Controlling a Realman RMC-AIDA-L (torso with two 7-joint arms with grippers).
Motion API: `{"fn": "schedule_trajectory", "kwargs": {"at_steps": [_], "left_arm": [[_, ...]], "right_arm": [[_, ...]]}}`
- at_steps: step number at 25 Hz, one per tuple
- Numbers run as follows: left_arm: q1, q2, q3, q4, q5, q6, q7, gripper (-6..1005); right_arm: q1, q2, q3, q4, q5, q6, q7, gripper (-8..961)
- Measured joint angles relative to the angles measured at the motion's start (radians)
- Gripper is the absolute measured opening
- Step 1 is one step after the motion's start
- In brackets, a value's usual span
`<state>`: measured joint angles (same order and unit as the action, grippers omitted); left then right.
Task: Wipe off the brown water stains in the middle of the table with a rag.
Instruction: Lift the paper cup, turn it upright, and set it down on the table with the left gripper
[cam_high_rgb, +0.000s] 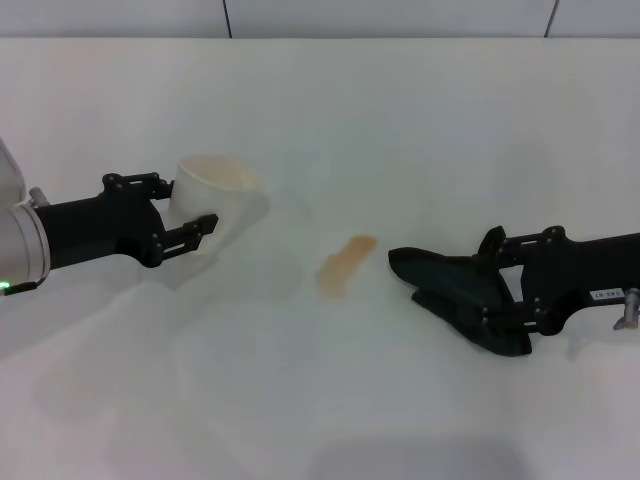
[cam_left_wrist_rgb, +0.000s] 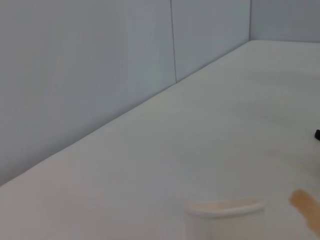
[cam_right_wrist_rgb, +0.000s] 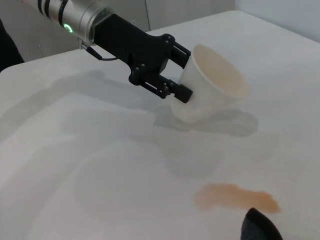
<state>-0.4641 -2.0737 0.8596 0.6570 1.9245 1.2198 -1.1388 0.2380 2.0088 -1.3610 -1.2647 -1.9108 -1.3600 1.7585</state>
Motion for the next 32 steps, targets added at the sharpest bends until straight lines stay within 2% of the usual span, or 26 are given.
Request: {"fn": "schedule_trajectory", "kwargs": {"at_steps": [8, 16, 23, 30, 32], "left_arm": [[0.025, -0.004, 0.019, 0.035, 0.016, 0.007, -0.002, 559], [0.116, -0.01, 0.091, 0.139, 0.004, 0.014, -0.059, 600], [0.161, -0.005, 0.095, 0.15, -0.034, 0.027, -0.071, 619], [0.164, -0.005, 0.091, 0.142, -0.027, 0.024, -0.083, 810], [0.168, -0.005, 0.092, 0.142, -0.026, 0.024, -0.083, 830]], "right_arm": [[-0.002, 0.001, -0.004, 0.003, 0.001, 0.001, 0.001, 598], [-0.004, 0.001, -0.017, 0.0, 0.001, 0.0, 0.002, 597], [-0.003, 0.001, -0.031, -0.009, 0.003, -0.004, 0.006, 596], [-0.003, 0.001, -0.049, -0.022, 0.003, -0.003, 0.016, 595], [-0.004, 0.001, -0.051, -0.023, 0.003, -0.002, 0.017, 595]]}}
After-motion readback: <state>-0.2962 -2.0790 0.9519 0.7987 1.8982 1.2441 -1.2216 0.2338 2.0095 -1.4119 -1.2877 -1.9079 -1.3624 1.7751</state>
